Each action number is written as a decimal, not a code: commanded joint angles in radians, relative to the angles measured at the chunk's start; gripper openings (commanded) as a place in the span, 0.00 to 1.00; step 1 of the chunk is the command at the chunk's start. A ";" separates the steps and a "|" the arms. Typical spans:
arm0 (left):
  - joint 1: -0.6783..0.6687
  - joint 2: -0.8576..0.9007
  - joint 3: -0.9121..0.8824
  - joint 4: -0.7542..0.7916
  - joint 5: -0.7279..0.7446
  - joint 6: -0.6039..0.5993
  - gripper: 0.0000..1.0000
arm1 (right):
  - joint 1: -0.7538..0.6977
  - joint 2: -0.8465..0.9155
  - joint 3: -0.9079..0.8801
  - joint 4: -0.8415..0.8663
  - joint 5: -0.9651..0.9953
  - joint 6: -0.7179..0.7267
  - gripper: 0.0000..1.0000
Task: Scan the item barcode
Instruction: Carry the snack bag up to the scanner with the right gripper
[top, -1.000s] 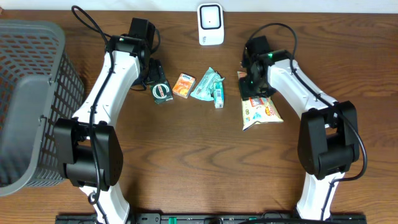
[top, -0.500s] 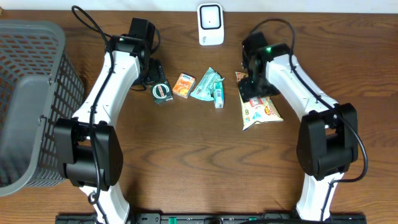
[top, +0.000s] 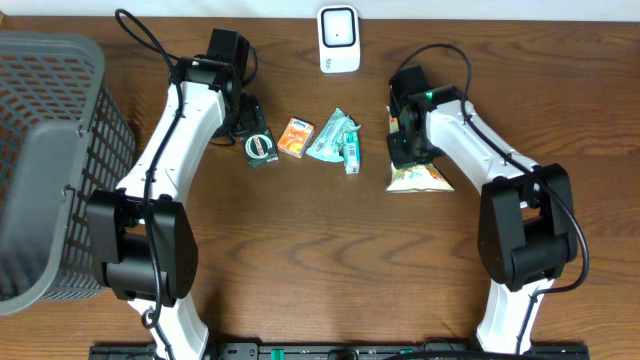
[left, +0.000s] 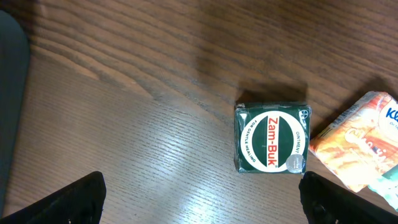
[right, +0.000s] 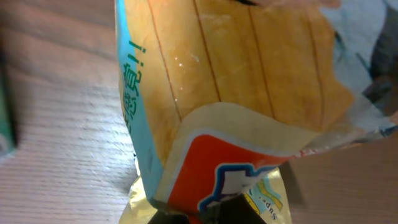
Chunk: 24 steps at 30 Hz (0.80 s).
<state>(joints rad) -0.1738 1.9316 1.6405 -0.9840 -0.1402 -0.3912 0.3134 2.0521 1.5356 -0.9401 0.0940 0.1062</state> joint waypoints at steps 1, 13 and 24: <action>0.000 -0.007 0.005 -0.002 -0.006 0.009 0.98 | 0.001 0.003 0.122 0.007 0.005 0.005 0.01; 0.000 -0.007 0.005 -0.002 -0.006 0.009 0.98 | 0.008 0.005 0.237 0.628 -0.110 -0.034 0.01; 0.000 -0.007 0.005 -0.002 -0.006 0.009 0.98 | 0.064 0.130 0.237 1.090 -0.097 0.012 0.01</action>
<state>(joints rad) -0.1738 1.9316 1.6405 -0.9844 -0.1402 -0.3908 0.3584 2.1193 1.7596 0.0937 -0.0082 0.1036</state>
